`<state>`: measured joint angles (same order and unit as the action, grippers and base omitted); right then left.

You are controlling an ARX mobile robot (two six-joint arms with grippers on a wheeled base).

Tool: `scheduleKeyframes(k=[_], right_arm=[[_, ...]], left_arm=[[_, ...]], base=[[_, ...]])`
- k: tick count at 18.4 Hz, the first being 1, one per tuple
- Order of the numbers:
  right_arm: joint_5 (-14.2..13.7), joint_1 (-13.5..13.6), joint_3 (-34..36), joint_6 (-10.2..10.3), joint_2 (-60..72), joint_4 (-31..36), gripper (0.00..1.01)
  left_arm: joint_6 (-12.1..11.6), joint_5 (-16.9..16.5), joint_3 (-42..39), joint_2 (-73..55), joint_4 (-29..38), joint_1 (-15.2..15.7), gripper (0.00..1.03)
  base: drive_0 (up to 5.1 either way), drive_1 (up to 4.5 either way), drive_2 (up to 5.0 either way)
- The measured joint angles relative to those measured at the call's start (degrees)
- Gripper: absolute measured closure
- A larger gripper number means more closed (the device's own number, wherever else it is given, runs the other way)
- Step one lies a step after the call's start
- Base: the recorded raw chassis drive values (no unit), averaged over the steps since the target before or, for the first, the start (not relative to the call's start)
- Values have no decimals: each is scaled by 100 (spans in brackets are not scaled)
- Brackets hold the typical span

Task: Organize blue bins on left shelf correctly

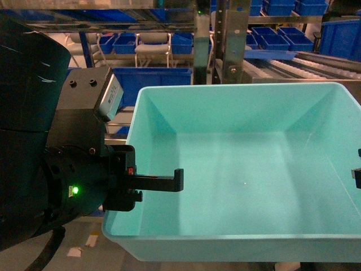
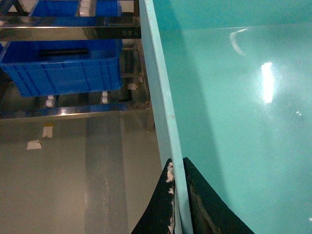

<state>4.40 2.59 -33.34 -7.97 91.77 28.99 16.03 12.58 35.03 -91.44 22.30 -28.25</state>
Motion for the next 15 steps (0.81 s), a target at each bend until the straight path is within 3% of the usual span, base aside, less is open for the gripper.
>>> scheduleKeyframes(k=[15], right_arm=[[0,0,0,-2,0,4,99]], left_arm=[[0,4,0,0,4,0,101]], base=[[-456,399,67]])
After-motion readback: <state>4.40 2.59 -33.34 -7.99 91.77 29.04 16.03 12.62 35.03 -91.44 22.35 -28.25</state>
